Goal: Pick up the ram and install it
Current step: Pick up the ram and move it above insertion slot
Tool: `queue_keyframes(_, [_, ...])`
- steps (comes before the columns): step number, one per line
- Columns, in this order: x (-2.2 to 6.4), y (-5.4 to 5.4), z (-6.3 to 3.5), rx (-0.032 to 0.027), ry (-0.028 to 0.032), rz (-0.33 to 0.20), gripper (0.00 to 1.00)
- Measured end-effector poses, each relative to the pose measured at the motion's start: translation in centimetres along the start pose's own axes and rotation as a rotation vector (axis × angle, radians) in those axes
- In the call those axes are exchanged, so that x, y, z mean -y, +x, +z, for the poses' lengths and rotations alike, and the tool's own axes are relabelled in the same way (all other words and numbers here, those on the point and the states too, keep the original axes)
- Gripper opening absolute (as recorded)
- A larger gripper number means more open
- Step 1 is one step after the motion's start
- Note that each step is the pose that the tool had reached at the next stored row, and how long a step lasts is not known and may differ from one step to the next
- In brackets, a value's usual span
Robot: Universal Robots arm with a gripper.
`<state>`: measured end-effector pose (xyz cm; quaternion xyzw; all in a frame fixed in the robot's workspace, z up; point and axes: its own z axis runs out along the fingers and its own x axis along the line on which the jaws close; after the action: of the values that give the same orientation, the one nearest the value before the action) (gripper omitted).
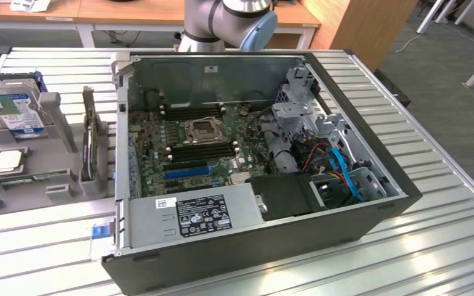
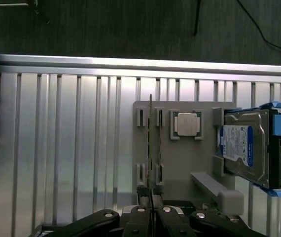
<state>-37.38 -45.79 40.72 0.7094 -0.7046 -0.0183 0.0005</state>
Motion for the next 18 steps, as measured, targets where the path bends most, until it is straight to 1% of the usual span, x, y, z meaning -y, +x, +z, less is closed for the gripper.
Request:
queue_keyframes(7, [-0.02, -0.02, -0.72, 0.0001, 0.0001, 0.0, 0.11])
queue_keyframes(14, [-0.01, -0.02, -0.73, 0.0, -0.0001, 0.0, 0.11])
queue_keyframes(18, [0.22, -0.02, -0.74, 0.0, -0.0001, 0.0, 0.11])
